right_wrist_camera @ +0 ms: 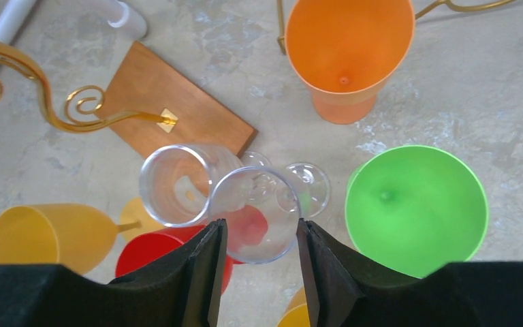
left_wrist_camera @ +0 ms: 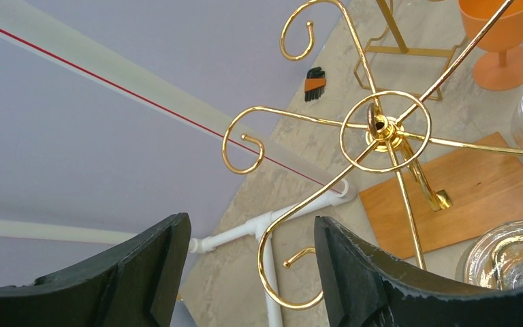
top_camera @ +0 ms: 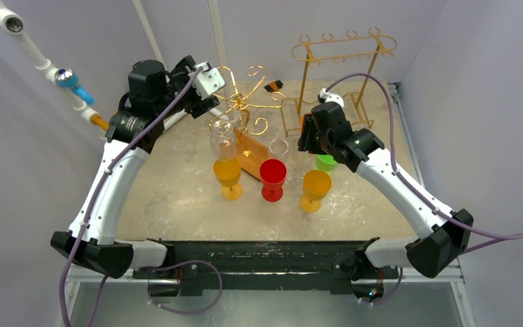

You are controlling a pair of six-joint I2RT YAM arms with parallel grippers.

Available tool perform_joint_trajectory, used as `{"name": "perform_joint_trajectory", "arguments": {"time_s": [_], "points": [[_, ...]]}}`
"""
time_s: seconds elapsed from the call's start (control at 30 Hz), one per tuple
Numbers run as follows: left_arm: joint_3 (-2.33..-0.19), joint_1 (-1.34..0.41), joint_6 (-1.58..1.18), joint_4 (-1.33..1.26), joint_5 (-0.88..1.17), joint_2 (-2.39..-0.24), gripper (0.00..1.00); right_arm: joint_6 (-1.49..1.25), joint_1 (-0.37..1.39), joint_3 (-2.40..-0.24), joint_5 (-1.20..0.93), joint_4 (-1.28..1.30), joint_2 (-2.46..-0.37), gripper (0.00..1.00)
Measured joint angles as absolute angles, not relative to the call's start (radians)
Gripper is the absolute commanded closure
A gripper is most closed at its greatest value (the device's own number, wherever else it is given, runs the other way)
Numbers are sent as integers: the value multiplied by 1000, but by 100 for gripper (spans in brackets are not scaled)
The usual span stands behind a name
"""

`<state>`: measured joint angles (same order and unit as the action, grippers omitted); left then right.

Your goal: Place the wine glass upside down on the wine glass rack

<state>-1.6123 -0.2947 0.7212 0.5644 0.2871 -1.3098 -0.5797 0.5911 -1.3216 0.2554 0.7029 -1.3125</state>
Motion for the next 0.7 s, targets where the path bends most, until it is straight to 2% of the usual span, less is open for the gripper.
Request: {"name": "perform_joint_trajectory", "arguments": {"time_s": [0.13, 0.33, 0.5, 0.7], "points": [[-1612, -295, 720, 567, 287, -1311, 30, -555, 591, -1324, 303, 727, -1327, 55], [-1605, -295, 721, 568, 287, -1311, 30, -527, 591, -1325, 323, 741, -1346, 69], [-1604, -295, 720, 569, 288, -1311, 30, -509, 591, -1331, 345, 729, -1388, 100], [-1597, -295, 721, 568, 287, -1311, 30, -485, 587, -1341, 402, 746, -1397, 100]]}}
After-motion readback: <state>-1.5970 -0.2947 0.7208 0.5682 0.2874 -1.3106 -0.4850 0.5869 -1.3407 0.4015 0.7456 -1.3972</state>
